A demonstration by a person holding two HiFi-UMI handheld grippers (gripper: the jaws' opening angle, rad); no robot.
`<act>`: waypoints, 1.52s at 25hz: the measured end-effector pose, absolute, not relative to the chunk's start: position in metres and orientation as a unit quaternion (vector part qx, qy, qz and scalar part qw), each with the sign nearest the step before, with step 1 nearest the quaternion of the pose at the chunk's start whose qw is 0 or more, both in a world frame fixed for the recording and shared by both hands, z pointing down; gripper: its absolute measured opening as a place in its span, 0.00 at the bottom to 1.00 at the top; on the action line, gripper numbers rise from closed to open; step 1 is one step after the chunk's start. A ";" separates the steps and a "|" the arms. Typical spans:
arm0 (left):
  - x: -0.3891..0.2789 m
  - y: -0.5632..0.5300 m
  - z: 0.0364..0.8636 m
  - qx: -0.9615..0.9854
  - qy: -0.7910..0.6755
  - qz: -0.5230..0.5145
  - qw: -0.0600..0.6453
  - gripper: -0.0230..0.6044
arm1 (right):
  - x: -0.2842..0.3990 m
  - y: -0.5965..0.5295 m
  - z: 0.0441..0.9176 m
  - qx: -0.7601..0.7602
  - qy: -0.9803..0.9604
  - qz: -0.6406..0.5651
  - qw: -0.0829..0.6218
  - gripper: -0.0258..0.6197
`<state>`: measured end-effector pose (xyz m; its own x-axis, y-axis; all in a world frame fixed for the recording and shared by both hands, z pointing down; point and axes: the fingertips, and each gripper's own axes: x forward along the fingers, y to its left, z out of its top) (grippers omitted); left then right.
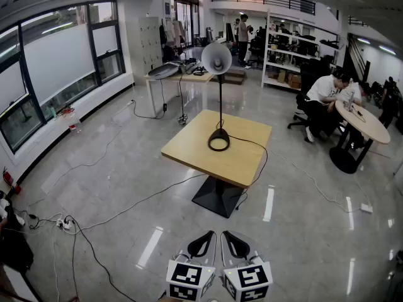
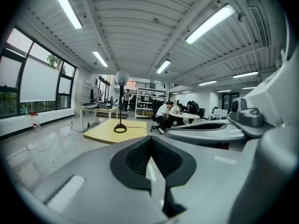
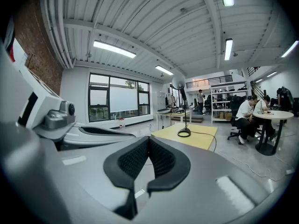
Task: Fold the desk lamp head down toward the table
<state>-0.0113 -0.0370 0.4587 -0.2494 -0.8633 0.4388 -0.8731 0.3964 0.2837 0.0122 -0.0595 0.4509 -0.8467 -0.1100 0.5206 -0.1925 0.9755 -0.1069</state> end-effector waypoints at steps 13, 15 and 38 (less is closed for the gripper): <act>-0.013 -0.034 0.457 0.550 -0.789 0.006 0.275 0.06 | 0.009 -0.055 0.452 0.075 -0.959 0.076 0.264 0.05; -0.013 -0.034 0.462 0.549 -0.788 0.006 0.278 0.06 | 0.007 -0.055 0.453 0.073 -0.959 0.076 0.264 0.05; -0.024 -0.047 0.463 0.547 -0.794 -0.005 0.265 0.06 | -0.002 -0.064 0.456 0.066 -0.963 0.050 0.257 0.05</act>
